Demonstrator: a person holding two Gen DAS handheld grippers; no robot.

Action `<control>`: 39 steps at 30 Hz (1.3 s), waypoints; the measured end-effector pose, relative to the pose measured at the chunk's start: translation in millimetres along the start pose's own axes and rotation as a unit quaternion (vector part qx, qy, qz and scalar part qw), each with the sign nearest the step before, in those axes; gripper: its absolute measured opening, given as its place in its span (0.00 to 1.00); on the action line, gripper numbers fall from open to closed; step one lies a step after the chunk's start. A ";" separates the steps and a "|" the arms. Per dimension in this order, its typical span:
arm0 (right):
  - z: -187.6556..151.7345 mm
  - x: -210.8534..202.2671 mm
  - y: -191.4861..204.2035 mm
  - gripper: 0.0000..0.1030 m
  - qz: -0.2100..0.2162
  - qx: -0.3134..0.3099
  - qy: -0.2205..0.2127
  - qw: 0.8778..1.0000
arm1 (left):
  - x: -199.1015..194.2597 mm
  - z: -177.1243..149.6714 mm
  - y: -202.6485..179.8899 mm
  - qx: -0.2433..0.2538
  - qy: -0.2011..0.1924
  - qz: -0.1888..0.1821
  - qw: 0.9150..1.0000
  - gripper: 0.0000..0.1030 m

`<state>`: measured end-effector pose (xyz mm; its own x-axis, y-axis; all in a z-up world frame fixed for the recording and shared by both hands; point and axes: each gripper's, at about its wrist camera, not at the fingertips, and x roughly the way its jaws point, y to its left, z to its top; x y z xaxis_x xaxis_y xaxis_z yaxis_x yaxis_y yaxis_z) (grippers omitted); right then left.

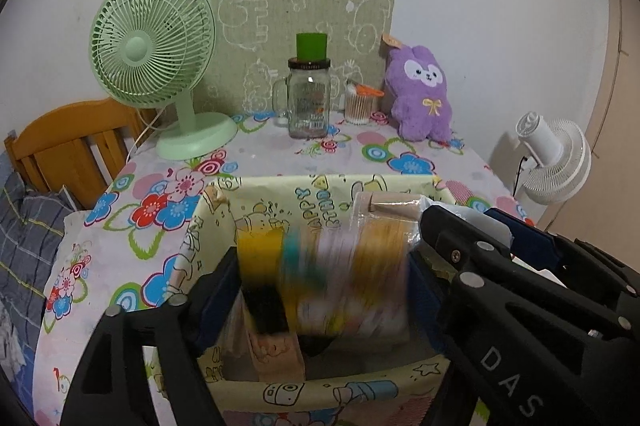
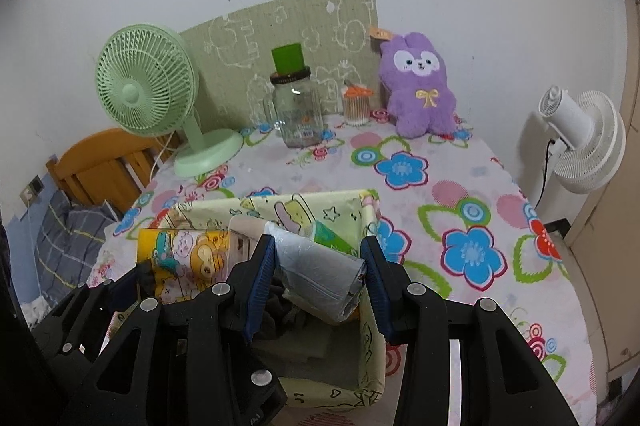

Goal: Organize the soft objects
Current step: 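Lower the yellow pack with the left tool while the right tool lowers the white roll into the basket, then open both tools to release the items in the basket and withdraw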

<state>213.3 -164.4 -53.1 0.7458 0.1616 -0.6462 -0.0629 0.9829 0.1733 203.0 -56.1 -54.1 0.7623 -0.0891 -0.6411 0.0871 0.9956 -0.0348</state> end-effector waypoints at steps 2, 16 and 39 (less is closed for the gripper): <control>-2.0 2.3 -0.8 0.46 0.002 0.002 0.005 1.000 | 0.2 -1.7 -0.9 0.004 0.002 0.002 1.000 0.88; -3.7 0.3 8.8 0.46 0.013 -0.008 0.001 1.000 | -12.5 -2.6 5.0 0.016 -0.006 0.018 1.000 0.95; -3.1 33.3 18.9 0.54 0.034 0.006 0.028 0.999 | 7.9 -1.9 21.0 0.013 0.013 0.040 0.999 0.97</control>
<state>234.9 -140.2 -73.7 0.7018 0.2326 -0.6733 -0.1042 0.9686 0.2259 209.6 -35.9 -61.3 0.7511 -0.0074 -0.6601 0.0428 0.9984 0.0375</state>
